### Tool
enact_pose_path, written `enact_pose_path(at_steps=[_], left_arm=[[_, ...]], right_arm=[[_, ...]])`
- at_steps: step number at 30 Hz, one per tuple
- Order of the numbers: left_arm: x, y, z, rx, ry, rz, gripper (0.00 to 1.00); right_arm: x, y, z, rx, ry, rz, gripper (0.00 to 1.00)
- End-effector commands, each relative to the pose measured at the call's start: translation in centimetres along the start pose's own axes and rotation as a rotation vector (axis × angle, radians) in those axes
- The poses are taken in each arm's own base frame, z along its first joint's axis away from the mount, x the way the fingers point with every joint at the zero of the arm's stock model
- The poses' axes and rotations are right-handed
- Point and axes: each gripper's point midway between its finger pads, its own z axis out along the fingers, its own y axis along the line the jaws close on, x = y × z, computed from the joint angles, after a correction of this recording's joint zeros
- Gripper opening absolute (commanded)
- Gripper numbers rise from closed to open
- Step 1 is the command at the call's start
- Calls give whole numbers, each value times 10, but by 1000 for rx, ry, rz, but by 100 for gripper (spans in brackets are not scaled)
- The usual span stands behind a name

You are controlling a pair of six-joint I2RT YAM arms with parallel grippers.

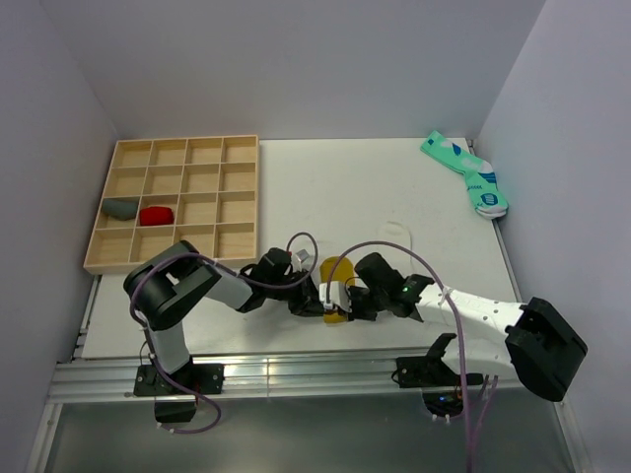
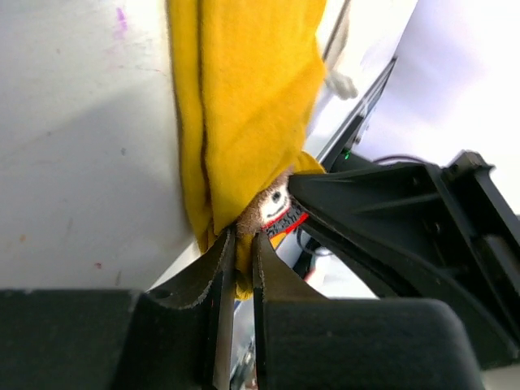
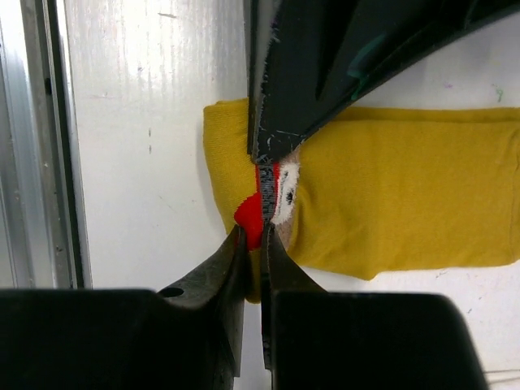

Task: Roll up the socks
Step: Roll the sock at the center of the board.

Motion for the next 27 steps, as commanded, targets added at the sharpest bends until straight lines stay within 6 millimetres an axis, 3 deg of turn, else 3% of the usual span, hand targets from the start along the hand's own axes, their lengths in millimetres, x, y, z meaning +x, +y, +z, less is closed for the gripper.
enact_pose_path(at_steps=[1,6,16,24,27], left_arm=[[-17,-17,-5,56,-137,20,15],[-14,-17,-6,86,-203,18,15],[-15,-17,-7,41,-337,135,34],[-27,-36,-30,-27,-546,423,39],[-27,-41,-28,-71,-561,576,38]], right_arm=[[12,4,-3,-67,33,75,5],[13,-5,-12,-148,18,168,5],[25,-9,-18,-362,30,353,6],[31,-17,-15,-510,73,502,7],[32,-20,-15,-560,84,554,7]])
